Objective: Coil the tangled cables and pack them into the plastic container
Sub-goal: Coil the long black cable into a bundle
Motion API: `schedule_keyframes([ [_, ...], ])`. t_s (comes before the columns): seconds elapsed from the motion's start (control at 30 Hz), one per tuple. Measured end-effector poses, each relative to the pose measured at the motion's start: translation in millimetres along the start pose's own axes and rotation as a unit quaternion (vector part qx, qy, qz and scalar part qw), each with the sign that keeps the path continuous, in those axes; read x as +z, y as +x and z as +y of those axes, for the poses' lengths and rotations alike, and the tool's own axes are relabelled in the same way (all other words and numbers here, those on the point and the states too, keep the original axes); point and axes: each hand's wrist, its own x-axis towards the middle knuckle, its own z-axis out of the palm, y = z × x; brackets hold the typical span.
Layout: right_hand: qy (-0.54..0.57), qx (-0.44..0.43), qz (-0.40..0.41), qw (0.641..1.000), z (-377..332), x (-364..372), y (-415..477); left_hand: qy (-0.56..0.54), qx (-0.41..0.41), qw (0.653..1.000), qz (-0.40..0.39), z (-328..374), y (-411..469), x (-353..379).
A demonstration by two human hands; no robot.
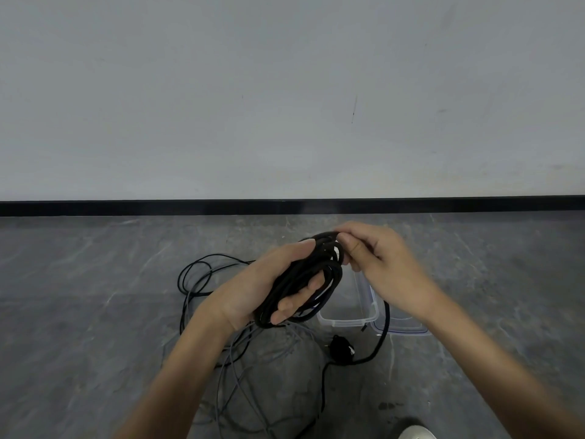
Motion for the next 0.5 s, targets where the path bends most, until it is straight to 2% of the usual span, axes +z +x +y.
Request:
schedule_keyframes([
  [0.27,0.013,0.005,-0.001,1.0,-0.3,1.9,-0.5,-0.101,0.011,0.994,-0.031,-2.2,3.3,-1.2],
  [0.5,0.017,0.015,0.008,1.0,1.3,11.9,-2.4,-0.11,0.033,0.993,-0.012,-1.2,3.6,-1.9],
])
